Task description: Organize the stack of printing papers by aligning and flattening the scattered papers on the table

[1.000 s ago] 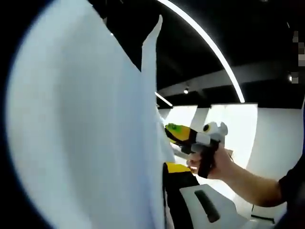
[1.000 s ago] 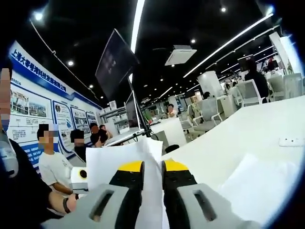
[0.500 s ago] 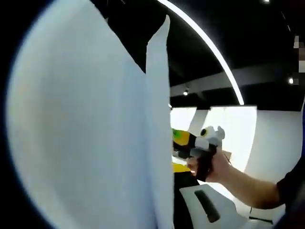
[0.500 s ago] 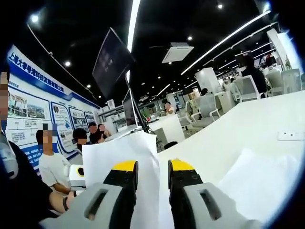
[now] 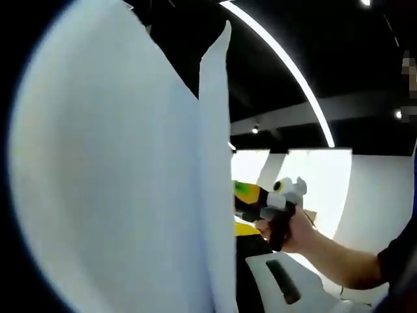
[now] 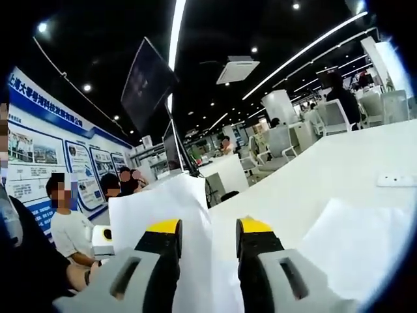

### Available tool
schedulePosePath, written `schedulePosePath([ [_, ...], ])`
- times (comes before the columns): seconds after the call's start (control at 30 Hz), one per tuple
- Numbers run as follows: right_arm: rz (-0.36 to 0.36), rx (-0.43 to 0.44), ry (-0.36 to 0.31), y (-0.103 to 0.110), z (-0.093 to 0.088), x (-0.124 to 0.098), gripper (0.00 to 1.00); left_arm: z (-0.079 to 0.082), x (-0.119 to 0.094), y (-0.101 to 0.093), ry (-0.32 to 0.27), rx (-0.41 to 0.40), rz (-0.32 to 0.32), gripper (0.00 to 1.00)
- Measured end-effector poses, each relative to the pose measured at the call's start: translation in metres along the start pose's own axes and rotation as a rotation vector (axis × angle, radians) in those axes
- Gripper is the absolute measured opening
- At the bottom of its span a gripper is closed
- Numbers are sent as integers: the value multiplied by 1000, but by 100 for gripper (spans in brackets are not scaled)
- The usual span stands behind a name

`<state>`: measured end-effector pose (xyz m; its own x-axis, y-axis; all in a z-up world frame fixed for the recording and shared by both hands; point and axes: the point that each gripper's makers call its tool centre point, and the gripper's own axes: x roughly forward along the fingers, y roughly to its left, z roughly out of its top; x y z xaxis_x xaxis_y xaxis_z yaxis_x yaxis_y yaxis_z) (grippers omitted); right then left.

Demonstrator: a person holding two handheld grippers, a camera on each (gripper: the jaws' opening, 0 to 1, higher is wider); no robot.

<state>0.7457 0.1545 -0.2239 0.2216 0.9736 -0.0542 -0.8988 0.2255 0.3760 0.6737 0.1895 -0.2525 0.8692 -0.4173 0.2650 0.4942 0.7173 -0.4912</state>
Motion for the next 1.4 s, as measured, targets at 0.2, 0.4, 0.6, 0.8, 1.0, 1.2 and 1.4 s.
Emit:
schedulePosePath([
  [0.2,-14,-57,20,3,-3,2,35,0,0,1,-1,6,5,6],
  [0.4,-42,-50,10,-2,-1,0,49,0,0,1,0,7,4,6],
  [0.6,-77,-42,-8,-9,4,-5,57,0,0,2,3,8,3,6],
  [0.8,-117,-47,-23,-17,8,-9,67,-1,1,2,7,13,4,6],
  [1.0,-127,-38,-30,-18,8,-9,76,-1,1,2,12,15,4,6],
  [1.2,-132,-27,-56,-19,12,-11,84,-1,1,2,12,15,6,6],
  [1.4,-136,-21,-57,-18,12,-15,90,-2,1,2,12,18,5,6],
])
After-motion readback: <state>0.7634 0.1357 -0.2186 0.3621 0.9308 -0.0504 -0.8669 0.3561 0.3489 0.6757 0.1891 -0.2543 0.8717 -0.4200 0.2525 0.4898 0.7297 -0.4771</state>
